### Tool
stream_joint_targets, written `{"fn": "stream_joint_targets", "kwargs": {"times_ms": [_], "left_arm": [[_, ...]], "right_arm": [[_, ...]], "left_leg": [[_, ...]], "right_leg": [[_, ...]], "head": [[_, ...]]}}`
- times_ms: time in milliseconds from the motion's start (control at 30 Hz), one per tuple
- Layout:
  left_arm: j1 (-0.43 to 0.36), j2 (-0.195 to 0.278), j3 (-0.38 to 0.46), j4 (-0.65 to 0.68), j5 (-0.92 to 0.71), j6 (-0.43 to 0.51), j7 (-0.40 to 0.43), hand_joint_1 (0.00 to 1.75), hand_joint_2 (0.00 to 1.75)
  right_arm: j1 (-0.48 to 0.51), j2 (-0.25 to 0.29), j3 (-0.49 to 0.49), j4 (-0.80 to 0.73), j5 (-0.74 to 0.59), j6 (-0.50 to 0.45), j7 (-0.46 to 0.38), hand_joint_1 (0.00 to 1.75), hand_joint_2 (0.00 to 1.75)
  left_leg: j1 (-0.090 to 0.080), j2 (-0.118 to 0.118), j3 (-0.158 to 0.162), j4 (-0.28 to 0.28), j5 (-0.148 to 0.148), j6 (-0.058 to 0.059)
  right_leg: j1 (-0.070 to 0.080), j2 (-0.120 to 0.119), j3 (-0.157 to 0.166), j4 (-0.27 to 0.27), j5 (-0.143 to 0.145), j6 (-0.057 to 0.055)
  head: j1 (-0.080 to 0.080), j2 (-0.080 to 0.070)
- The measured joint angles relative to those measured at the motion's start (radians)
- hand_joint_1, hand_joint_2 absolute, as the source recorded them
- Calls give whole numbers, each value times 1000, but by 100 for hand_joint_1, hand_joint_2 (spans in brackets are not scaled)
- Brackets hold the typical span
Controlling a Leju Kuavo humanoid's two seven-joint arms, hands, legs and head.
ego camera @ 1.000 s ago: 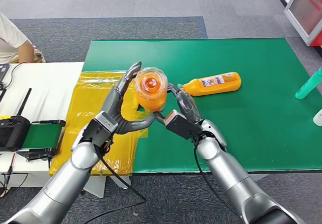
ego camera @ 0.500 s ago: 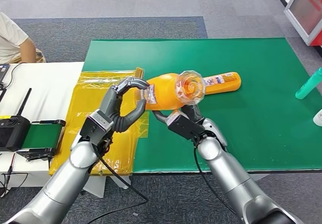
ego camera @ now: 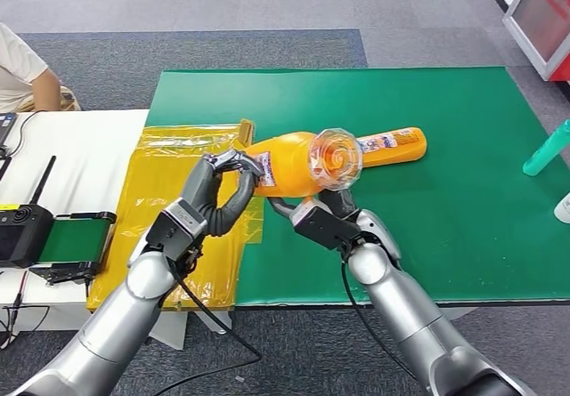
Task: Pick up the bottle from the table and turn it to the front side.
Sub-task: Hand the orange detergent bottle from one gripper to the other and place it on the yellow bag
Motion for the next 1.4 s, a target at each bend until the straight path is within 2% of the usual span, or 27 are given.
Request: {"fn": "stream_joint_targets", "kwargs": {"times_ms": [1000, 1400], "left_arm": [[12, -3, -5, -1, -20, 21, -4, 0, 175], [25, -3, -18, -33, -87, 80, -7, 0, 175]], "right_arm": [[-17, 0, -10, 59, -6, -29, 3, 175, 175], [-47, 3, -52, 153, -8, -54, -16, 175, 175]], "left_leg": [[0, 0, 0, 0, 0, 0], [0, 0, 0, 0, 0, 0]], "right_leg": [[0, 0, 0, 0, 0, 0], [0, 0, 0, 0, 0, 0]], "head": [[0, 0], [0, 0]]}}
